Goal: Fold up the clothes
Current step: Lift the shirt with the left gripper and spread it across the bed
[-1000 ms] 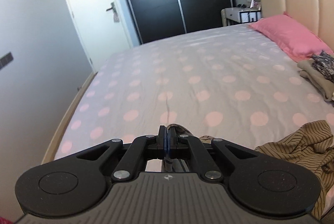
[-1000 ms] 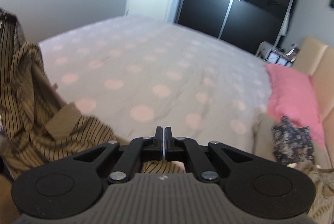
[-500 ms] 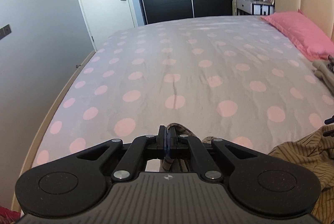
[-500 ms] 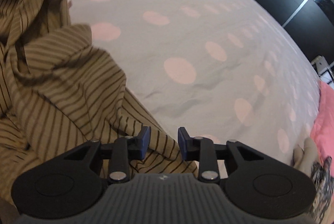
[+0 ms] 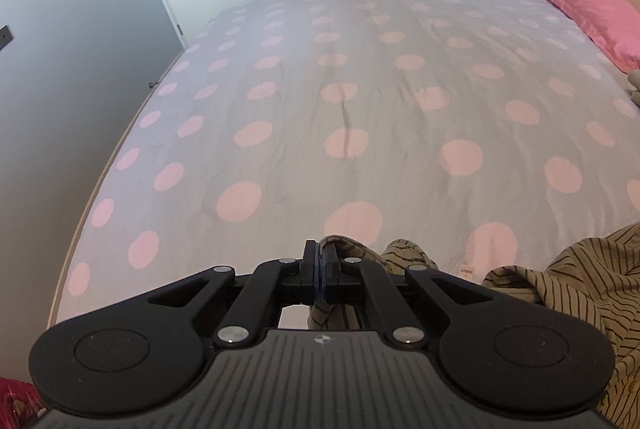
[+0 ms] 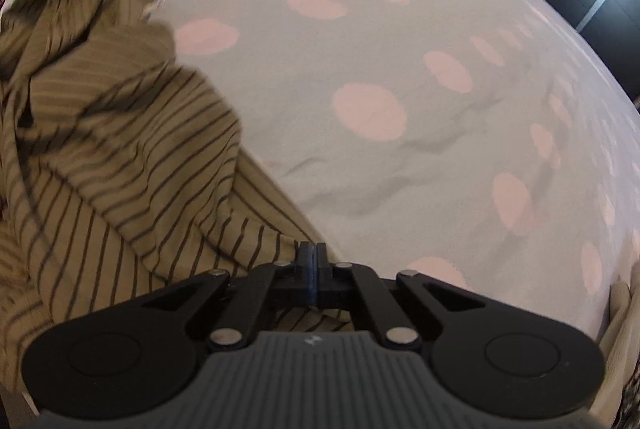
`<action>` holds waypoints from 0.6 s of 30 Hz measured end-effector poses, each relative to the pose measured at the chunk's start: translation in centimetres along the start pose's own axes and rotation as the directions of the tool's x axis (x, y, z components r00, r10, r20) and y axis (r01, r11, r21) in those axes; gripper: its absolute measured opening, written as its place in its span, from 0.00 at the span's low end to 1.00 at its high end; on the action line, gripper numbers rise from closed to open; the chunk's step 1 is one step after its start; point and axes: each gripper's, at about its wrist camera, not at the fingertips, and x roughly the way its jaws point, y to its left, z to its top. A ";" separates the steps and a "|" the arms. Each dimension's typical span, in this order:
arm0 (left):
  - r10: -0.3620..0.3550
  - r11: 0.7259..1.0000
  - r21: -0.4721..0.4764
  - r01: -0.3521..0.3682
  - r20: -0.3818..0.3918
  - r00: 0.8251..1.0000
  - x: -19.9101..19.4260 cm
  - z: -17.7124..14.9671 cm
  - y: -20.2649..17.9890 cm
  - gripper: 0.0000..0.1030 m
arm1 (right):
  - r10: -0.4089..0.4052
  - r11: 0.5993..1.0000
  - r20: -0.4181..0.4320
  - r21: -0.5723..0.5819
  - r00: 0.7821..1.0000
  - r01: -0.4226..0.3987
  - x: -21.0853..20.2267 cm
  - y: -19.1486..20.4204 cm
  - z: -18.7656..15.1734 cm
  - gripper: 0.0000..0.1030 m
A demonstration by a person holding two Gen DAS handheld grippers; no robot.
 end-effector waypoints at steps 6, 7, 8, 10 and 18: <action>0.054 0.997 -0.047 -0.056 -0.048 0.997 0.5 -0.1 1.0 0.00 | -0.189 0.968 0.038 0.172 0.981 0.180 -2.4 -3.1 -0.5 0.00; 0.066 0.996 -0.051 -0.069 -0.061 0.996 0.7 -0.2 1.2 0.00 | -0.215 0.959 0.027 0.194 0.976 0.206 -2.4 -3.5 -0.6 0.00; 0.077 0.996 -0.050 -0.081 -0.073 0.994 0.9 -0.3 1.3 0.00 | -0.223 0.954 0.009 0.209 0.975 0.217 -2.3 -3.9 -0.7 0.00; 0.085 0.995 -0.049 -0.089 -0.090 0.992 1.2 -0.5 1.4 0.00 | -0.232 0.945 -0.022 0.231 0.973 0.230 -2.1 -4.5 -1.0 0.00; 0.076 0.997 -0.019 -0.078 -0.098 0.992 1.4 -0.5 0.6 0.00 | -0.060 0.995 0.057 0.085 0.997 0.055 -0.8 -1.7 -0.1 0.24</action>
